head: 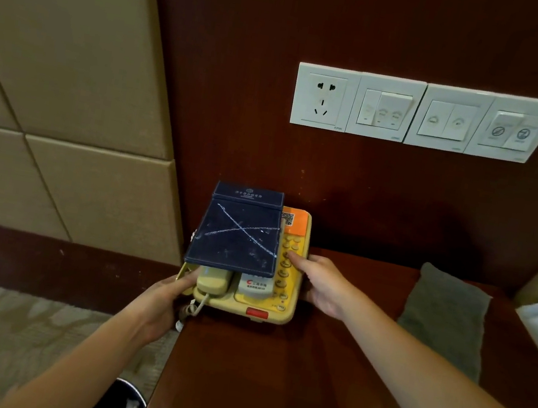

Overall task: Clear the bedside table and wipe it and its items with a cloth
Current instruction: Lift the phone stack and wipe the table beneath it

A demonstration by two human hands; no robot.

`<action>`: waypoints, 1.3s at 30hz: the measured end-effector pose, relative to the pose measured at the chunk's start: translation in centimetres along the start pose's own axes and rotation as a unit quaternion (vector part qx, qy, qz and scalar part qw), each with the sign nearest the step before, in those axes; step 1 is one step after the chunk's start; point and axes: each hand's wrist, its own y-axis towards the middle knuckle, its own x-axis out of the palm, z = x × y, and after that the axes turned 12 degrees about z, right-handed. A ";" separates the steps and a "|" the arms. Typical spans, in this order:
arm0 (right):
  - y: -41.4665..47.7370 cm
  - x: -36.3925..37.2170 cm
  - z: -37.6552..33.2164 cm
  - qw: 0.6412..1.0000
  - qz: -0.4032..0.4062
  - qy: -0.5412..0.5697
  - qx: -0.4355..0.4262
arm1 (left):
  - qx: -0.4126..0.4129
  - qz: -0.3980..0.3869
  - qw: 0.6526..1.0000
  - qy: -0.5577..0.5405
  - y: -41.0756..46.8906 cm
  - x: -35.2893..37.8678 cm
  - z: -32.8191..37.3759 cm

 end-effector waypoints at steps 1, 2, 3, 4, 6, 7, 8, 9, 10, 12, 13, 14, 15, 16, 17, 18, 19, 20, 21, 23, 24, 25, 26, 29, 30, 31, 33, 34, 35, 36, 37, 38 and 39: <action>0.1 -0.1 0.1 1.000 0.000 -0.003 0.003 | 0.003 -0.002 1.000 -0.001 0.1 0.0 -0.1; 0.1 -0.2 0.2 1.000 0.000 -0.007 0.005 | 0.008 -0.004 1.000 -0.001 0.2 -0.1 -0.2; 0.1 -0.2 0.2 1.000 0.000 -0.010 0.007 | 0.011 -0.010 1.000 0.001 0.2 -0.1 -0.3; 0.2 -0.2 0.3 1.000 0.001 -0.012 0.007 | 0.016 -0.013 1.000 0.005 0.1 0.0 -0.3; 0.3 -0.1 0.2 1.000 0.005 -0.025 -0.003 | 0.017 -0.012 1.000 0.008 0.1 0.0 -0.4; 0.3 0.0 0.0 0.999 0.008 -0.036 -0.009 | 0.018 -0.010 1.000 0.010 0.1 0.0 -0.5; 0.4 0.0 -0.1 0.999 0.011 -0.046 -0.013 | 0.020 -0.006 1.000 0.016 0.0 0.0 -0.4; 0.4 0.0 -0.2 0.998 0.013 -0.059 -0.014 | 0.023 -0.002 0.999 0.026 0.0 -0.1 -0.4; 0.5 -0.1 -0.3 0.997 0.018 -0.075 -0.017 | 0.026 0.000 0.999 0.036 0.0 -0.1 -0.4; 0.4 -0.3 -0.6 0.992 0.031 -0.115 -0.029 | 0.027 -0.001 0.998 0.062 0.0 -0.2 -0.4; 0.3 -0.3 -0.8 0.989 0.039 -0.138 -0.039 | 0.026 0.001 0.997 0.076 -0.1 -0.2 -0.3; 0.1 -0.3 -0.9 0.984 0.050 -0.165 -0.051 | 0.024 0.003 0.995 0.094 -0.3 -0.1 -0.1; 0.0 -0.3 -1.1 0.976 0.065 -0.196 -0.064 | 0.023 0.006 0.993 0.115 -0.4 -0.2 0.1; -0.1 -0.3 -1.2 0.969 0.077 -0.223 -0.074 | 0.024 0.009 0.990 0.140 -0.6 -0.2 0.4; -0.3 -0.3 -1.3 0.963 0.084 -0.243 -0.081 | 0.026 0.012 0.986 0.163 -0.6 -0.4 0.7; -0.4 -0.2 -1.4 0.958 0.085 -0.258 -0.085 | 0.030 0.017 0.982 0.184 -0.6 -0.6 1.0; -0.5 -0.1 -1.5 0.955 0.084 -0.271 -0.086 | 0.038 0.025 0.979 0.199 -0.6 -0.7 1.4; -0.7 0.0 -1.6 0.952 0.083 -0.281 -0.085 | 0.048 0.036 0.977 0.207 -0.8 -0.9 1.8; -0.8 0.0 -1.7 0.949 0.083 -0.292 -0.087 | 0.055 0.049 0.976 0.207 -0.9 -0.9 2.2; -1.2 -0.1 -1.9 0.940 0.086 -0.318 -0.091 | 0.072 0.076 0.975 0.194 -1.3 -0.9 2.9; -1.5 -0.2 -2.1 0.939 0.089 -0.319 -0.089 | 0.086 0.093 0.974 0.185 -1.2 -1.1 3.3; -1.8 -0.3 -2.2 0.943 0.091 -0.310 -0.082 | 0.104 0.118 0.972 0.176 -1.2 -1.3 3.6; -2.0 -0.7 -2.3 0.947 0.091 -0.300 -0.076 | 0.121 0.145 0.968 0.168 -1.2 -1.4 3.8; -2.8 -3.3 -2.4 0.898 0.125 -0.391 -0.156 | 0.168 0.198 0.950 0.176 -2.0 -1.0 4.5; -3.1 -4.9 -2.3 0.839 0.149 -0.482 -0.205 | 0.175 0.195 0.948 0.183 -2.3 -0.7 4.7; -3.3 -6.8 -2.2 0.766 0.167 -0.574 -0.234 | 0.180 0.187 0.946 0.192 -2.6 -0.3 4.8; -3.7 -10.5 -1.3 0.653 0.185 -0.704 -0.210 | 0.178 0.163 0.947 0.213 -3.3 0.8 5.0; -4.0 -12.1 -0.6 0.617 0.188 -0.746 -0.166 | 0.168 0.150 0.948 0.223 -3.6 1.4 5.1; -4.2 -13.3 0.3 0.597 0.190 -0.771 -0.115 | 0.153 0.140 0.951 0.230 -3.9 2.0 5.2; -4.5 -14.3 1.2 0.594 0.194 -0.776 -0.077 | 0.136 0.132 0.954 0.234 -4.1 2.5 5.3; -4.7 -14.9 2.0 0.603 0.195 -0.771 -0.061 | 0.122 0.124 0.957 0.234 -4.3 3.0 5.3; -4.7 -15.2 2.9 0.610 0.193 -0.766 -0.067 | 0.110 0.118 0.960 0.231 -4.4 3.2 5.3; -4.8 -15.4 3.6 0.610 0.192 -0.764 -0.084 | 0.099 0.113 0.962 0.227 -4.4 3.5 5.3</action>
